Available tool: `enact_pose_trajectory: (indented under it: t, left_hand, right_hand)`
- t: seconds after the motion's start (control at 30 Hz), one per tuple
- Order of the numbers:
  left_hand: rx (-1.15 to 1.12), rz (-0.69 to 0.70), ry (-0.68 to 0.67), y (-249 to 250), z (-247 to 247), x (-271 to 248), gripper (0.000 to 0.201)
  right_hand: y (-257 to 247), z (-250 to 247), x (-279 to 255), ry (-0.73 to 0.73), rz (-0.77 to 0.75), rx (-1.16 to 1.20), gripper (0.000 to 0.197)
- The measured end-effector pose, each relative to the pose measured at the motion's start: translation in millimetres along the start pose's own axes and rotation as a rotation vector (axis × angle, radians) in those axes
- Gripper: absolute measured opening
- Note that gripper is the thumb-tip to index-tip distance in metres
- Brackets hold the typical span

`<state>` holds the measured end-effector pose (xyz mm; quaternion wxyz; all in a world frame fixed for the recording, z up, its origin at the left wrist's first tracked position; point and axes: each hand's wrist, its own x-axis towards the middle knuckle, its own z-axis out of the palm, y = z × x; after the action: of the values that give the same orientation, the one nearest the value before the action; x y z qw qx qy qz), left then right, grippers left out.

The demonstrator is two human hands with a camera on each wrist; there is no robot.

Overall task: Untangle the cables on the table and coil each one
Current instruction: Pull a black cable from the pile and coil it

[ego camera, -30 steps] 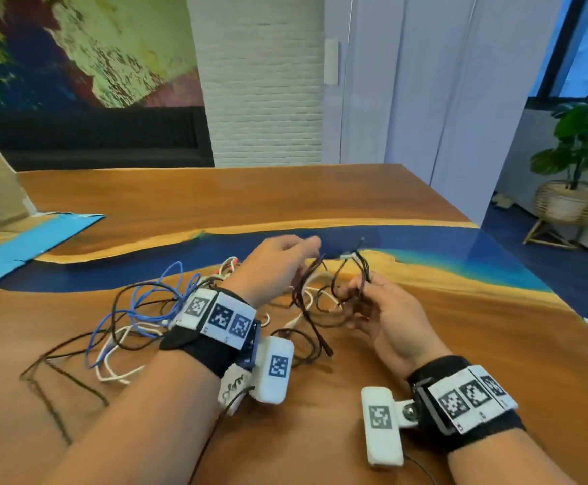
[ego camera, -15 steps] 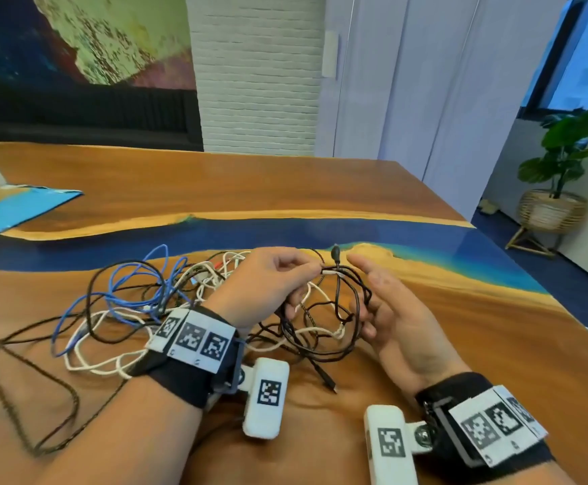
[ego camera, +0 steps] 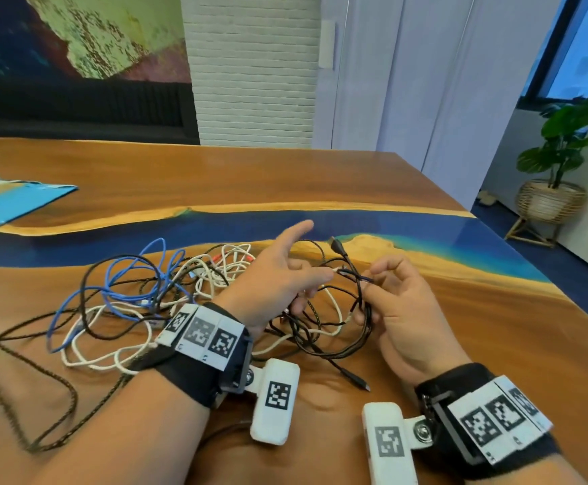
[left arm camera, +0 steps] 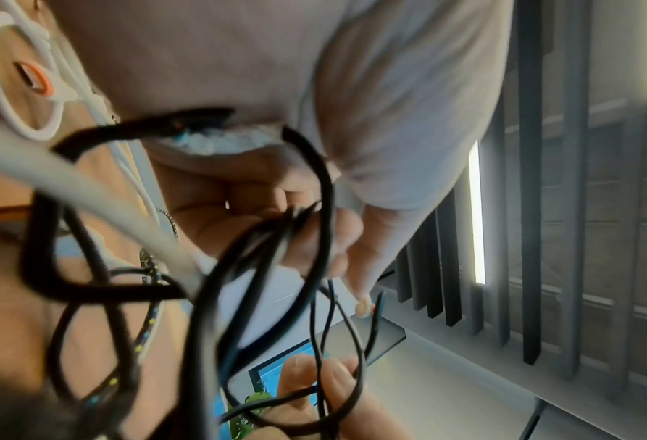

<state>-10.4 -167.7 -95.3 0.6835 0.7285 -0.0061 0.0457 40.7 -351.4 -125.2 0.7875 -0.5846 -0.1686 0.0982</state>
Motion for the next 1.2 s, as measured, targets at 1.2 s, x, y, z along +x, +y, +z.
enact_pose_trajectory:
  t: [1.2]
  left_hand:
    - [0.062,-0.027,0.003,-1,4,-1,0.025]
  right_hand:
    - [0,-1,-1,-0.157,0.177,-0.056,0.028]
